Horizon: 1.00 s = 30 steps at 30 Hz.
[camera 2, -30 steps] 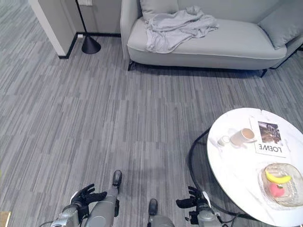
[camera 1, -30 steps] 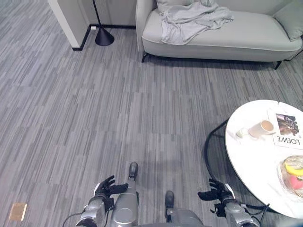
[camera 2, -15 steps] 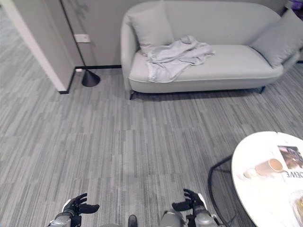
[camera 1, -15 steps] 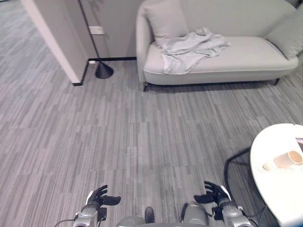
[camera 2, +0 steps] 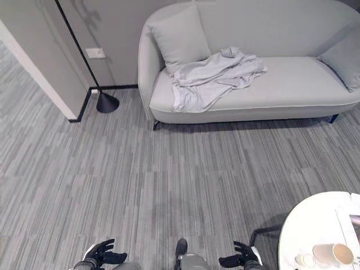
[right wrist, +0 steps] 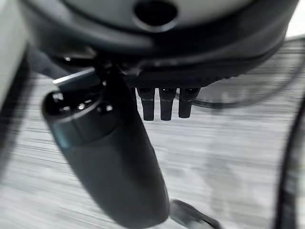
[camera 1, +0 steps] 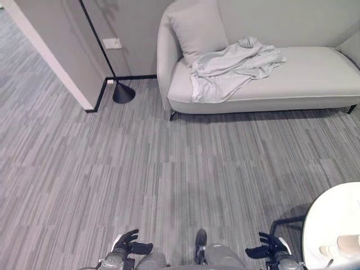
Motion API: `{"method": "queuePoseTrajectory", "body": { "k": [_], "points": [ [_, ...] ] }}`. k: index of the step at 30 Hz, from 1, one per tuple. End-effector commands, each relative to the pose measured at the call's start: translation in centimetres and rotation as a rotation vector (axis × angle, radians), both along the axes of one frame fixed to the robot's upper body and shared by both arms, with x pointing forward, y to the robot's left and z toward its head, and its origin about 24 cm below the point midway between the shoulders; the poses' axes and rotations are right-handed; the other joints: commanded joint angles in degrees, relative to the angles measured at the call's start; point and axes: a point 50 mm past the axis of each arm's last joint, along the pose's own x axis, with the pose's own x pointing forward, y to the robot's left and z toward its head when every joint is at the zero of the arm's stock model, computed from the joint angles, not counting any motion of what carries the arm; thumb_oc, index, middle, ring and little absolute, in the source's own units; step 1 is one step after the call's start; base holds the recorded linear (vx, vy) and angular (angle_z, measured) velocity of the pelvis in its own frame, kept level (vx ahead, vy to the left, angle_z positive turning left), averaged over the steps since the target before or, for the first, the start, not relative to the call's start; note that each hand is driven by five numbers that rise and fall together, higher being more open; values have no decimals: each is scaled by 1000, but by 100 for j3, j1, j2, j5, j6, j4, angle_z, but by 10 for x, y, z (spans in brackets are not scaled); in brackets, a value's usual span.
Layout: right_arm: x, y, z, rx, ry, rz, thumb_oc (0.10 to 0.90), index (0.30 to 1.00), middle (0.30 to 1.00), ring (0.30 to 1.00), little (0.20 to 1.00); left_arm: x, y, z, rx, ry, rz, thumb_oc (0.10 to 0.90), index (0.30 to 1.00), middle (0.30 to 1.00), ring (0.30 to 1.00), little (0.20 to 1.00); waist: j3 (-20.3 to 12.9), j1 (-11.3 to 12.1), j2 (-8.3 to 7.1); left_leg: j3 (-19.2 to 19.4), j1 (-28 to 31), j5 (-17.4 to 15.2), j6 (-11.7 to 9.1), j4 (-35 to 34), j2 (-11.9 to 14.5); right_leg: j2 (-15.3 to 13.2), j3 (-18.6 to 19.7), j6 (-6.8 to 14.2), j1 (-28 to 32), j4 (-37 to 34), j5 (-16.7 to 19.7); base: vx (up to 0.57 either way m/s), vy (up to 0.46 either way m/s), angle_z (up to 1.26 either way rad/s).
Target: Hang the clothes on the sofa on the clothes rack.
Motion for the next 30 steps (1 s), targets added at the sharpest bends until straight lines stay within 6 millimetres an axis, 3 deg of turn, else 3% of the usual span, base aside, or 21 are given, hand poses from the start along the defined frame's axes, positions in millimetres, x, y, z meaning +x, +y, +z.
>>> {"method": "queuePoseTrajectory", "body": {
  "k": [1, 2, 5, 7, 9, 10, 11, 12, 13, 14, 16, 18, 19, 20, 21, 22, 24, 26, 30],
  "points": [
    [16, -24, 19, -88, -81, 4, 800, 900, 900, 900, 900, 17, 22, 14, 72, -76, -31, 800, 900, 900, 900, 900, 268, 171, -235, 188, 59, 712, 359, -130, 10, -53, 552, 767, 54, -470, 247, 1087, -261, -24],
    [36, -20, 28, -62, -148, 33, 800, 900, 900, 900, 900, 9, 18, 11, 31, -73, 11, 800, 900, 900, 900, 900, 256, 642, -314, 653, -1071, 178, 556, -1900, -283, -89, 831, 864, 943, -632, -192, 1303, -257, -12],
    [47, -19, 33, -78, -175, 70, 800, 900, 900, 900, 900, 4, 16, 9, 19, -67, 13, 800, 900, 900, 900, 900, 128, 887, -124, 890, -1041, 644, 445, -4665, -357, 30, 861, 975, 1503, -698, -558, 918, -28, -82],
    [52, -18, 35, -91, -185, 86, 800, 900, 900, 900, 900, -2, 16, 6, 26, -38, 12, 800, 900, 900, 900, 900, 32, 911, -101, 1071, -1546, 513, 362, -4769, -265, 28, 900, 1018, 1839, -695, -710, 695, 31, -24],
    [53, -8, 31, -73, -166, 138, 800, 900, 900, 900, 900, -13, 18, 3, 23, -12, 45, 800, 900, 900, 900, 900, -205, 1026, -21, 1002, -1294, 840, 413, -4769, -296, -84, 1074, 1095, 2073, -577, -868, 852, 116, -4],
    [48, -6, 27, -73, -144, 154, 800, 900, 900, 900, 900, -18, 18, 1, 20, 4, 53, 800, 900, 900, 900, 900, -363, 1070, -71, 866, -1238, 1182, 440, -4769, -436, -228, 1052, 1171, 2131, -396, -761, 596, 105, -31],
    [48, -6, 27, -73, -144, 154, 800, 900, 900, 900, 900, -18, 18, 1, 20, 4, 53, 800, 900, 900, 900, 900, -374, 1071, -62, 863, -1251, 1187, 438, -4769, -425, -217, 1055, 1168, 2117, -395, -754, 810, 178, -59],
    [33, -1, 17, -70, -79, 165, 800, 900, 900, 900, 900, -21, 19, -1, 22, 23, 65, 800, 900, 900, 900, 900, -536, 1127, -268, 823, -962, 1223, 561, -4769, -683, -731, 1024, 1601, 1892, 482, 152, 460, 118, -55],
    [33, -1, 17, -70, -79, 165, 800, 900, 900, 900, 900, -21, 19, -1, 22, 23, 65, 800, 900, 900, 900, 900, -546, 1134, -258, 826, -974, 1226, 559, -4769, -670, -720, 1033, 1598, 1877, 481, 161, 684, 182, -65],
    [28, 1, 13, -55, -62, 156, 800, 900, 900, 900, 900, -20, 20, 0, 25, 21, 72, 800, 900, 900, 900, 900, -525, 1120, -303, 797, -787, 1139, 671, -4769, -789, -895, 1114, 1733, 1606, 1398, 928, 382, 121, -44],
    [21, 6, 7, -42, -28, 161, 800, 900, 900, 900, 900, -13, 26, 3, 30, -2, 85, 800, 900, 900, 900, 900, -386, 991, -231, 634, -277, 825, 902, -4769, -895, -1152, 1111, 1699, 860, 3105, 2036, 547, 193, -31],
    [15, 8, 4, -27, -14, 139, 800, 900, 900, 900, 900, -6, 31, 7, 46, -19, 69, 800, 900, 900, 900, 900, -246, 781, -85, 468, 138, 543, 1072, -4769, -849, -1323, 1050, 1376, 93, 4133, 1713, 502, 145, 23],
    [11, 8, 3, -26, -6, 125, 800, 900, 900, 900, 900, -1, 33, 10, 56, -34, 60, 800, 900, 900, 900, 900, -193, 697, -12, 401, 342, 411, 1114, -4769, -805, -1446, 921, 1246, -241, 4289, 1285, 344, 61, 91],
    [11, 8, 3, -26, -6, 125, 800, 900, 900, 900, 900, -1, 33, 10, 56, -34, 60, 800, 900, 900, 900, 900, -184, 691, -26, 397, 349, 411, 1115, -4769, -820, -1462, 919, 1246, -238, 4308, 1268, 566, -42, 103],
    [9, 4, 4, -25, -13, 107, 800, 900, 900, 900, 900, 10, 33, 15, 61, -76, 59, 800, 900, 900, 900, 900, -106, 533, 61, 227, 691, 203, 1090, -4769, -763, -1503, 526, 1083, -669, 3579, 682, 529, -131, 73],
    [11, 3, 5, -26, -21, 103, 800, 900, 900, 900, 900, 16, 35, 18, 67, -99, 59, 800, 900, 900, 900, 900, -45, 450, 68, 176, 816, 110, 1054, -4769, -734, -1391, 410, 1118, -803, 3105, 601, 693, -225, 57],
    [11, -3, 8, -40, -32, 91, 800, 900, 900, 900, 900, 23, 36, 22, 77, -131, 51, 800, 900, 900, 900, 900, 24, 283, -6, -33, 1164, -178, 939, -4769, -784, -970, 294, 1295, -994, 1365, 739, 540, -296, 46],
    [3, -9, 8, -54, -15, 70, 800, 900, 900, 900, 900, 29, 37, 25, 96, -148, 25, 800, 900, 900, 900, 900, 104, 79, -128, -273, 1620, -517, 800, -4769, -810, -519, 472, 1506, -1125, -199, 960, 548, -280, 25],
    [3, -9, 8, -54, -15, 70, 800, 900, 900, 900, 900, 29, 37, 25, 96, -148, 25, 800, 900, 900, 900, 900, 107, 78, -128, -275, 1623, -517, 799, -4769, -809, -518, 470, 1506, -1120, -203, 962, 61, -30, 57]
  ]
}}
